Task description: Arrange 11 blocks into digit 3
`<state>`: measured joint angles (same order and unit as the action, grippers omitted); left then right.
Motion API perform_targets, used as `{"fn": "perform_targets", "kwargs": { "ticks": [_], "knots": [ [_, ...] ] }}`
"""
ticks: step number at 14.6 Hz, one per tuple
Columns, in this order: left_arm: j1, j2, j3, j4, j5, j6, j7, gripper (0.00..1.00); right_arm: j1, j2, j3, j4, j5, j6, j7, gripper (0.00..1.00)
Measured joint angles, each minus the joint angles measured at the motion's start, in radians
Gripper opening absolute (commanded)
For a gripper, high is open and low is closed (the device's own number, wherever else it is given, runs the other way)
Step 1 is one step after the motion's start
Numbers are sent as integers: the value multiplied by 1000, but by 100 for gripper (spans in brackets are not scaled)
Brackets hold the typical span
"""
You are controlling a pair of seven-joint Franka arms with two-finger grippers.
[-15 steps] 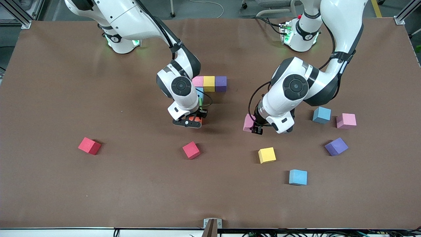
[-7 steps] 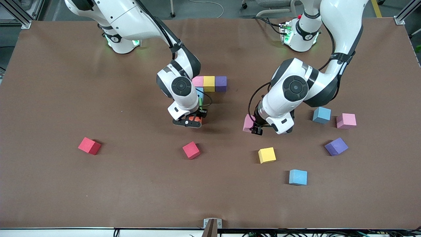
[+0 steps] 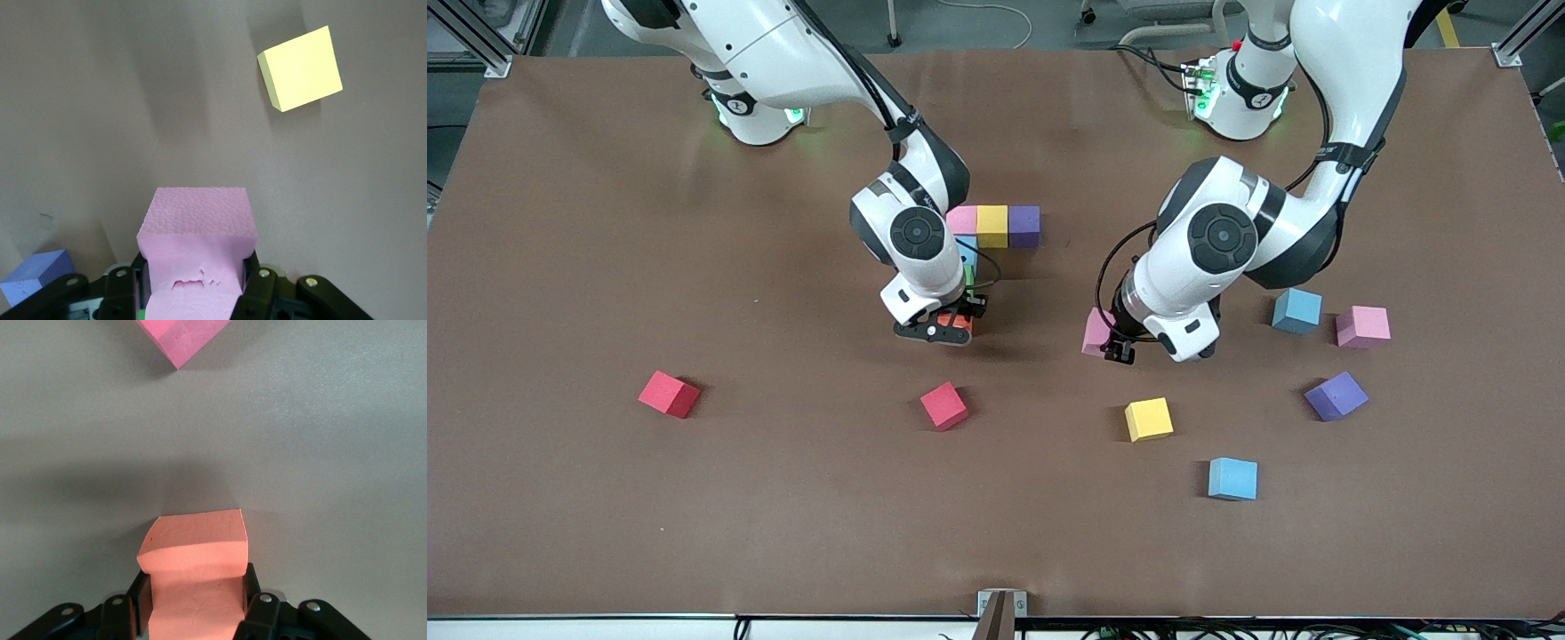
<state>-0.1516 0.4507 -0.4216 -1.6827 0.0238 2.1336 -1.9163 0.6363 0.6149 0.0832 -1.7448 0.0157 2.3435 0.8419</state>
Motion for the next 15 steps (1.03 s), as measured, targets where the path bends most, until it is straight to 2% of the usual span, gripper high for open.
{"fn": "perform_targets", "kwargs": {
  "ticks": [3, 4, 5, 6, 7, 8, 15],
  "knots": [
    [-12, 12, 0, -4, 0, -1, -42, 25, 0, 0, 0, 0, 0, 0, 0, 26],
    [-16, 19, -1, -9, 0, -1, -59, 25, 0, 0, 0, -1, 0, 0, 0, 37],
    [-20, 25, -3, -14, 0, 2, -81, 25, 0, 0, 0, -1, -1, 0, 0, 54],
    [-26, 29, -4, -22, 0, 6, -102, 25, 0, 0, 0, -1, -1, 0, 0, 62],
    [-34, 32, -4, -30, 0, 8, -119, 25, 0, 0, 0, -1, -1, 0, 0, 78],
    [-41, 34, -4, -39, 0, 11, -133, 25, 0, 0, -1, -1, -1, 0, 0, 100],
    [-72, 37, -6, -121, 0, 97, -235, 25, 0, 0, -3, 0, -1, 0, -1, 100]
  ]
}}
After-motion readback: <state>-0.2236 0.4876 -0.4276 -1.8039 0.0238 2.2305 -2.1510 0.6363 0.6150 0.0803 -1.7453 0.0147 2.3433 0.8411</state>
